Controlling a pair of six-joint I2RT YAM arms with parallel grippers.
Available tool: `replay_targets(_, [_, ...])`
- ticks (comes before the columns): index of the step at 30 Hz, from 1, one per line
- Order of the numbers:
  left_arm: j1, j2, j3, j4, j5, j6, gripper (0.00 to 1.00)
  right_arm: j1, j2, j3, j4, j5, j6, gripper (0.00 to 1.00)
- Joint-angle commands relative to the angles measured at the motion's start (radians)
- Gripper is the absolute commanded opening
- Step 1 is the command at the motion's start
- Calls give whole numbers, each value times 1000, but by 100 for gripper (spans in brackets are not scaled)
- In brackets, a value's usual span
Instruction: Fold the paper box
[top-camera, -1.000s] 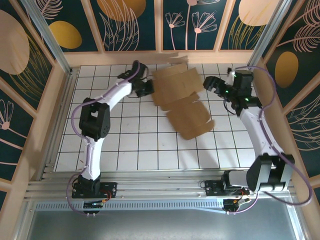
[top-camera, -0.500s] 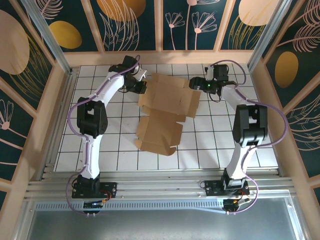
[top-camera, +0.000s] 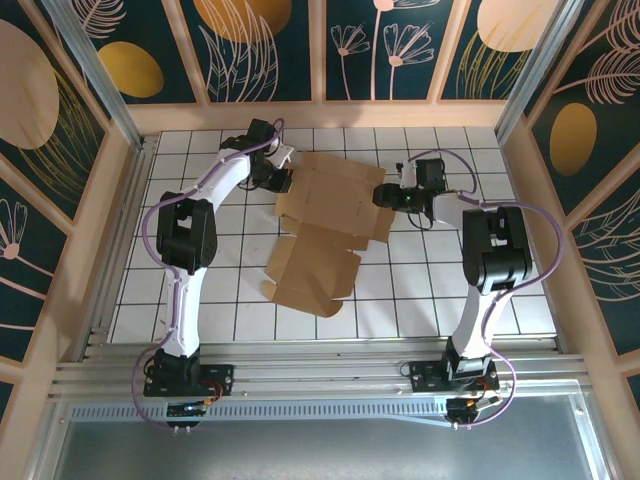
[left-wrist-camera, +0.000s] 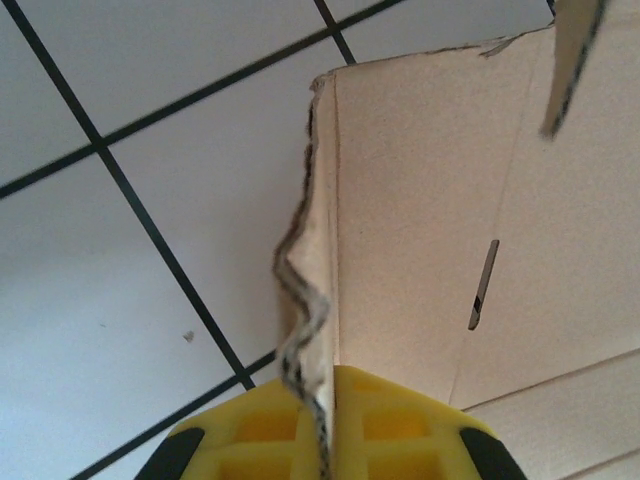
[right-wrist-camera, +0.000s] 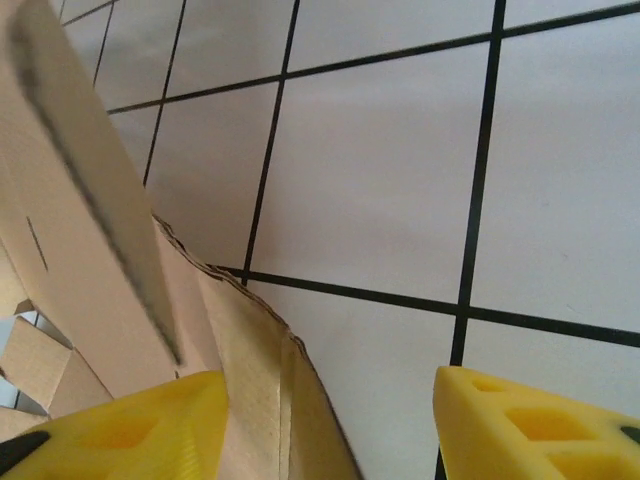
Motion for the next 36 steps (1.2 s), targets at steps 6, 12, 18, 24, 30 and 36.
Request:
replay_targets(6, [4, -95, -106, 176, -78, -58, 0, 60, -103, -68, 107, 63, 13, 30])
replay_targets(12, [4, -258, -217, 258, -179, -172, 39, 94, -160, -68, 125, 204, -102, 10])
replay_targets(18, [2, -711, -648, 525, -179, -512, 59, 119, -249, -92, 187, 274, -256, 8])
replay_targets(24, [-70, -995, -1055, 672, -180, -911, 51, 203, -332, -255, 373, 390, -331, 8])
replay_targets(30, [-194, -914, -1093, 694, -163, -995, 40, 304, -369, -452, 597, 533, -294, 8])
replay_targets(36, [-215, -748, -1075, 721, -195, -1055, 22, 406, -380, -592, 753, 621, -301, 10])
